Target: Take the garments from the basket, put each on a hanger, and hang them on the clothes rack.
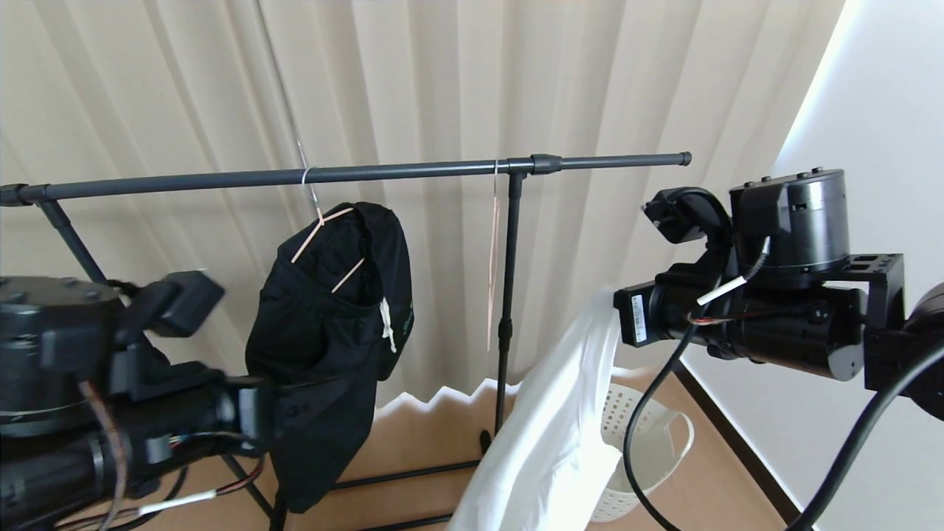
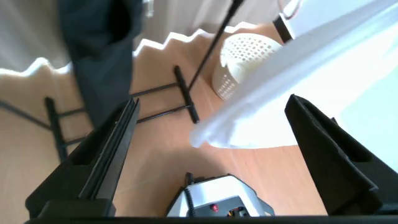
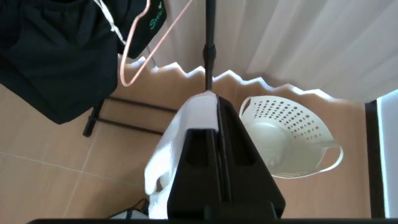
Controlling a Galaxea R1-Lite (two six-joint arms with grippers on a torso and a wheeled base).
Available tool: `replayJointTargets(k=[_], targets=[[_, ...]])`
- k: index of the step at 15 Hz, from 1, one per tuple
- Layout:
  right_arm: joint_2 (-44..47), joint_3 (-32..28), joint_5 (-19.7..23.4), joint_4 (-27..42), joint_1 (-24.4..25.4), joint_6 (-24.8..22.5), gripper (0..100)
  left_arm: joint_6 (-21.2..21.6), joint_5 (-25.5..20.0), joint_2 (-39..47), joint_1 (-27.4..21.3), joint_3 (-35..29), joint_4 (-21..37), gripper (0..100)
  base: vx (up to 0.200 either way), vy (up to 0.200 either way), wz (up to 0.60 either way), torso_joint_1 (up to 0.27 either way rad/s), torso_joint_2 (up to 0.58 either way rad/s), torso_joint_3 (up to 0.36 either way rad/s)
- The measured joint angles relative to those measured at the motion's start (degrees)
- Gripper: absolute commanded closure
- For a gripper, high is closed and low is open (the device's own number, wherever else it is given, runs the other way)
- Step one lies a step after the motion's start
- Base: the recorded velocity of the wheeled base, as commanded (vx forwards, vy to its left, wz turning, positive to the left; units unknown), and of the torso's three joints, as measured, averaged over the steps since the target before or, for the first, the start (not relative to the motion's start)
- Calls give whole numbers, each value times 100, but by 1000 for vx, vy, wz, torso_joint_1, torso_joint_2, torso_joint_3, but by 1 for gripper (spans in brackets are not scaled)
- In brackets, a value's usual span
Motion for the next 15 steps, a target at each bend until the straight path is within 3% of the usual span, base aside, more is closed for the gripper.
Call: replayJointTargets(k=[5, 11, 15], targets=[[623, -528, -961, -174, 542, 846, 100, -169, 116, 2104, -824, -1217, -791, 0, 0, 0, 0, 0, 0, 0], [829, -717, -1152, -199, 666, 1246, 100, -166, 116, 3115, -1616, -1658, -1592, 0, 0, 0, 0, 0, 0, 0], [842, -741, -1161, -201, 667, 1339, 100, -169, 127, 3493, -1897, -1872, -1779, 0, 0, 0, 0, 0, 0, 0]])
